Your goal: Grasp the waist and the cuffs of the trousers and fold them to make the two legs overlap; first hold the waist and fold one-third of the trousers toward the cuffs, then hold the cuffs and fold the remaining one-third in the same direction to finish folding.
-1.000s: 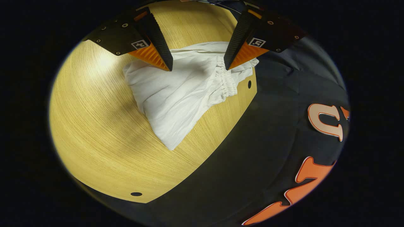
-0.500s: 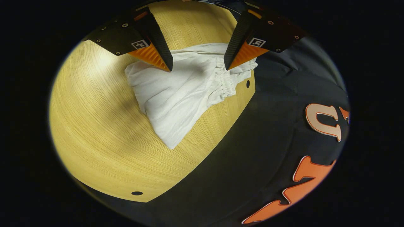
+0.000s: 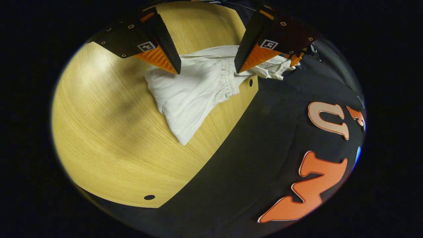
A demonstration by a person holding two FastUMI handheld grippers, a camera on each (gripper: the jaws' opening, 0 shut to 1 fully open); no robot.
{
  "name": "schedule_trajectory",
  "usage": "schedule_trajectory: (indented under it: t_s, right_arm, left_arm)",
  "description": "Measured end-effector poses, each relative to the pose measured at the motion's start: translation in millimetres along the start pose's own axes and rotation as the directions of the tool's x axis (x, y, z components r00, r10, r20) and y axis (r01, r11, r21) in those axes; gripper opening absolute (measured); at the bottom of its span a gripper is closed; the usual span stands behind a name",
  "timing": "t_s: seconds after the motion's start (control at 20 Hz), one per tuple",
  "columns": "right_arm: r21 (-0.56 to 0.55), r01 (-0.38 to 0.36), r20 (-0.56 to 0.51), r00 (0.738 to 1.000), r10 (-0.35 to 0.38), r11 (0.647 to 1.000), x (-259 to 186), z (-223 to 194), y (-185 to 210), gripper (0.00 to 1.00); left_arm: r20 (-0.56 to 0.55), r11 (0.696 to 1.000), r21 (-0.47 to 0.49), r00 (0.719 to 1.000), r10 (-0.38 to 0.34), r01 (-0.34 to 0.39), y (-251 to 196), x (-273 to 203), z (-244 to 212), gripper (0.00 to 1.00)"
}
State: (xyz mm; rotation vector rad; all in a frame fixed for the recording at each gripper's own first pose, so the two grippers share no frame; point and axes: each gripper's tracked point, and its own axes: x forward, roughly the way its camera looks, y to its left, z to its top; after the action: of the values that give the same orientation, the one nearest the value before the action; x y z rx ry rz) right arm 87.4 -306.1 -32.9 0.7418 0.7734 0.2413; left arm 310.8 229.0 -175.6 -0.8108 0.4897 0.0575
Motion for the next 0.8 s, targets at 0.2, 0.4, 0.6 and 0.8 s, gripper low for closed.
schedule_trajectory:
  t_s: [0.2, 0.4, 0.6, 0.8]
  right_arm:
    - [0.036, -0.009, 0.047, 0.999, 0.008, 0.999, -21.2, 14.2, -17.2, 0.98]
    - [0.077, -0.011, 0.095, 0.995, 0.004, 0.997, -45.7, 31.8, -39.0, 0.98]
    - [0.126, -0.004, 0.136, 0.991, -0.013, 0.992, -74.0, 41.1, -68.5, 0.98]
    - [0.181, 0.005, 0.176, 0.984, -0.038, 0.983, -99.1, 46.8, -99.8, 0.98]
  left_arm:
    - [-0.015, 0.981, 0.173, 0.996, -0.092, 0.093, -97.7, 7.5, -19.0, 0.04]
    - [-0.096, 0.945, 0.265, 0.980, -0.173, 0.193, -181.2, 13.5, -68.9, 0.03]
    - [-0.208, 0.906, 0.318, 0.953, -0.220, 0.279, -234.8, 26.0, -138.2, 0.03]
    - [-0.335, 0.874, 0.357, 0.919, -0.211, 0.331, -266.8, 68.5, -234.9, 0.03]
